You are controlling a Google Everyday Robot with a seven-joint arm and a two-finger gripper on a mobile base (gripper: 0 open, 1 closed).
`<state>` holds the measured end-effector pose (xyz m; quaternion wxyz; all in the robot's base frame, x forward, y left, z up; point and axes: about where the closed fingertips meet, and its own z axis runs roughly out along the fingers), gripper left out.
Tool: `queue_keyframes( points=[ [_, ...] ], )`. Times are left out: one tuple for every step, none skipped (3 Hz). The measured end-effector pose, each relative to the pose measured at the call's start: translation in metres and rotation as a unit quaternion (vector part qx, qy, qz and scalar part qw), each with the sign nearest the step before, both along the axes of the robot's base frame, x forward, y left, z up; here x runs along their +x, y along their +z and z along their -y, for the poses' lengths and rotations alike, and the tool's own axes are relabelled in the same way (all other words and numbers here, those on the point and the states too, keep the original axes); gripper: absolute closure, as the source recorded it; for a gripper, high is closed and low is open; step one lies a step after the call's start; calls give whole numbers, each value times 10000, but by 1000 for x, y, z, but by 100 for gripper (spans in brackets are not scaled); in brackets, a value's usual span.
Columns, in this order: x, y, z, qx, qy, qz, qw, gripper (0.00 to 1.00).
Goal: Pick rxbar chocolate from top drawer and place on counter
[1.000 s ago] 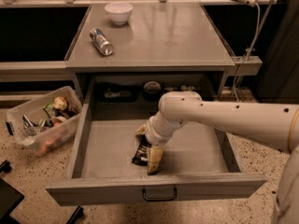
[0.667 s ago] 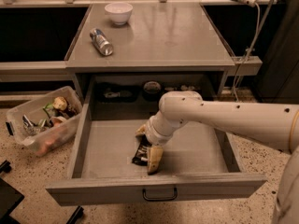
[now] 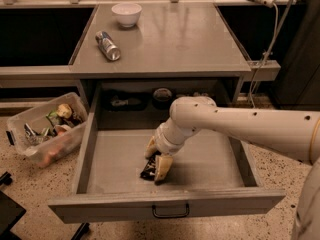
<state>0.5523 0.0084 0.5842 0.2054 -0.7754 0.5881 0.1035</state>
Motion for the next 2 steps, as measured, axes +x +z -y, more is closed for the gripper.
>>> queue_keyframes(
  points=[
    [0,0,0,0,0,0,10000,100],
    [0,8,0,0,0,0,10000,100]
  ],
)
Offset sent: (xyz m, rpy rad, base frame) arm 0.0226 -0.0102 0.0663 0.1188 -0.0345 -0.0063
